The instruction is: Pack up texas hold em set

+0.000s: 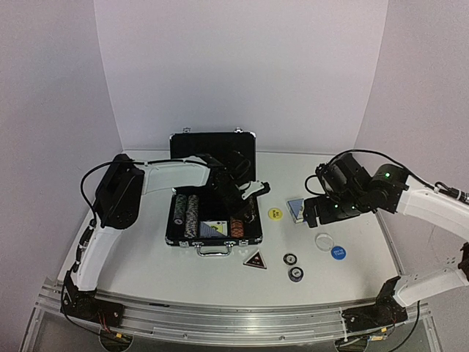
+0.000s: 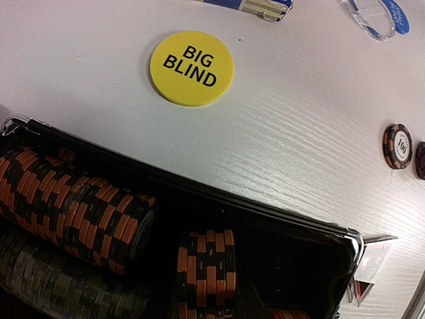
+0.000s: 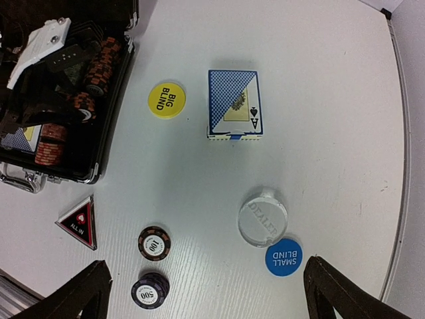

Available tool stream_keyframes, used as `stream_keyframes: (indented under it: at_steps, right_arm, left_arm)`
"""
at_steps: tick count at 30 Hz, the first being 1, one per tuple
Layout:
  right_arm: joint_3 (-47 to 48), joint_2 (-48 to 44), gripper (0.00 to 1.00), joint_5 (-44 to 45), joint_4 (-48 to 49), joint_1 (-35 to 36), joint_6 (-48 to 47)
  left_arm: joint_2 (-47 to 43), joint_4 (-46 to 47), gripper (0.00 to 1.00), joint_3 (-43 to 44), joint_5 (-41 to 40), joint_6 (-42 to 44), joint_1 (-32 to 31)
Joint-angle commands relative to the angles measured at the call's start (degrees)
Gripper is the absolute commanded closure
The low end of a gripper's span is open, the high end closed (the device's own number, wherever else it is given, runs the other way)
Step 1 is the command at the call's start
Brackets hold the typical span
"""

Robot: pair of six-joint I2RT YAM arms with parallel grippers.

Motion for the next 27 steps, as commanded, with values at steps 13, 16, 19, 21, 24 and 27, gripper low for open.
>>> stream_keyframes:
  at_steps: [13,16,19,21,24,27]
  right_arm:
    - [-1.11,-0.18,0.02,-0.77,0.22,-0.39,0.22]
    - [-0.94,-0.1,0.03,-1.15,0.27,-0.39,0.04]
    - [-0.72,-0.1,0.03,-1.44,0.22,-0.41,-0.14]
    - [-0.6,-0.15,0.03,-1.65,0.27,-0.41,-0.22]
    - [-0.43,-0.03,0.03,-1.66,0.24,-0.38,-0.44]
    - [-0.15,0.21,0.03,-1.48,0.22,-0.41,-0.83]
  left_arm:
    - [5.25,-3.05,0.9,9.05,-9.05,1.81,-0.59]
    - [5.48,-3.69,0.83,9.67,-8.9,2.56,-0.59]
    - [5.67,-4.3,0.76,10.27,-8.99,3.0,-0.6]
    - [5.58,-4.33,0.73,10.54,-8.98,3.07,-0.59]
    - [5.31,-4.51,0.69,10.99,-8.8,3.28,-0.68]
    - [4.8,-4.47,0.67,11.23,-9.17,3.68,-0.78]
